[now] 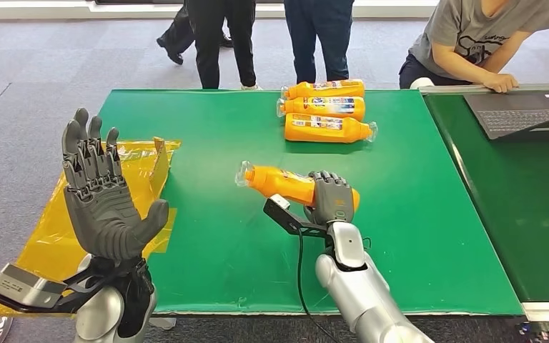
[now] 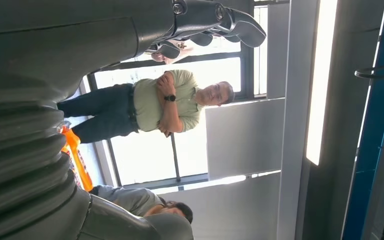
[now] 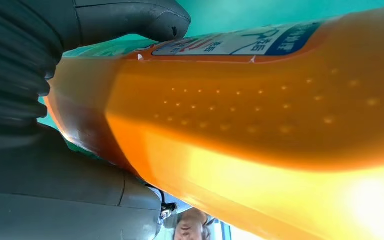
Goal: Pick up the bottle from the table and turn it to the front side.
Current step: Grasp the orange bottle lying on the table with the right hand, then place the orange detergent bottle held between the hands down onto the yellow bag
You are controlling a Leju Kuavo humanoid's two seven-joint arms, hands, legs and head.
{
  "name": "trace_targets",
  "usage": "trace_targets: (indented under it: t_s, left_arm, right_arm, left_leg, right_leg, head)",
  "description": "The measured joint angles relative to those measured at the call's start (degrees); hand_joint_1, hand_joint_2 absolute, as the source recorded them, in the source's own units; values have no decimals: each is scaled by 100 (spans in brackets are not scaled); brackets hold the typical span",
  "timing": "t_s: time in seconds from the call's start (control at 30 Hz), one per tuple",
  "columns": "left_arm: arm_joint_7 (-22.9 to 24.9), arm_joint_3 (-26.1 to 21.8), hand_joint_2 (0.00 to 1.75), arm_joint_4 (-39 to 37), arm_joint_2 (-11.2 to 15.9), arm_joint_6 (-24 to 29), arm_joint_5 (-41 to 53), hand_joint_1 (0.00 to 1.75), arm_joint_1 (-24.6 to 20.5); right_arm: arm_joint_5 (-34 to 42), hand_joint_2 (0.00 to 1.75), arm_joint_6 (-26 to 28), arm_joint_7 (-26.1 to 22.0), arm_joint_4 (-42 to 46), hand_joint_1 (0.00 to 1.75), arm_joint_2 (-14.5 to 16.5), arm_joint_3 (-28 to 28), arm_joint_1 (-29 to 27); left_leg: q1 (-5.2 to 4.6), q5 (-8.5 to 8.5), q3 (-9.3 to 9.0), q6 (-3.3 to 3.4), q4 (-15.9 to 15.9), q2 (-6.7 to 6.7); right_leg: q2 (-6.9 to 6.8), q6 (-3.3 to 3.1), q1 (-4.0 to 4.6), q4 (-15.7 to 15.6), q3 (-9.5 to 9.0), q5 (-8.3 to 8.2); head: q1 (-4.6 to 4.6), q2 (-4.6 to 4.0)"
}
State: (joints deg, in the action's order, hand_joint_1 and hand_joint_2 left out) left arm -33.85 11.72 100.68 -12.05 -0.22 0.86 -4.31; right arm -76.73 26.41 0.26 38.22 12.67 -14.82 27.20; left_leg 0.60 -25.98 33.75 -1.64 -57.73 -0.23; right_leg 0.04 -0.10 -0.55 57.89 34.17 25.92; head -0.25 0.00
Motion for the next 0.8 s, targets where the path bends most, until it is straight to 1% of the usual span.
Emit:
trace_targets:
  t_s: [0.1,0.2,0.5,0.6,0.8]
  left_arm:
    - [-1,0,175,1,0,0,45,0,9]
    - [-1,0,175,0,-1,0,61,0,11]
    - [-1,0,175,1,-1,0,63,0,16]
    - [1,0,175,1,-1,0,62,0,23]
    - [3,0,175,-2,-1,17,62,0,25]
  right_arm:
    - [130,175,13,-54,627,175,31,4,-321]
    - [172,175,21,-92,1041,175,36,5,-538]
    - [230,175,57,-127,1555,175,39,5,-780]
    - [392,175,148,-268,1722,175,42,5,-864]
    - [1024,175,304,-690,2038,175,47,7,-1024]
  left_leg:
    - [-1,-1,10,0,0,0]
    - [-3,-1,15,1,0,0]
    - [-3,-1,15,1,0,0]
    - [-3,-1,16,0,0,0]
    - [-3,-1,19,0,0,1]
  right_leg:
    - [1,1,-2,0,9,1]
    - [2,2,-4,0,15,2]
    - [2,2,-3,0,17,1]
    - [2,2,-3,0,18,1]
    - [3,2,-4,0,21,2]
  head:
    - [1,0]
    - [1,0]
    - [1,0]
    - [1,0]
    - [1,0]
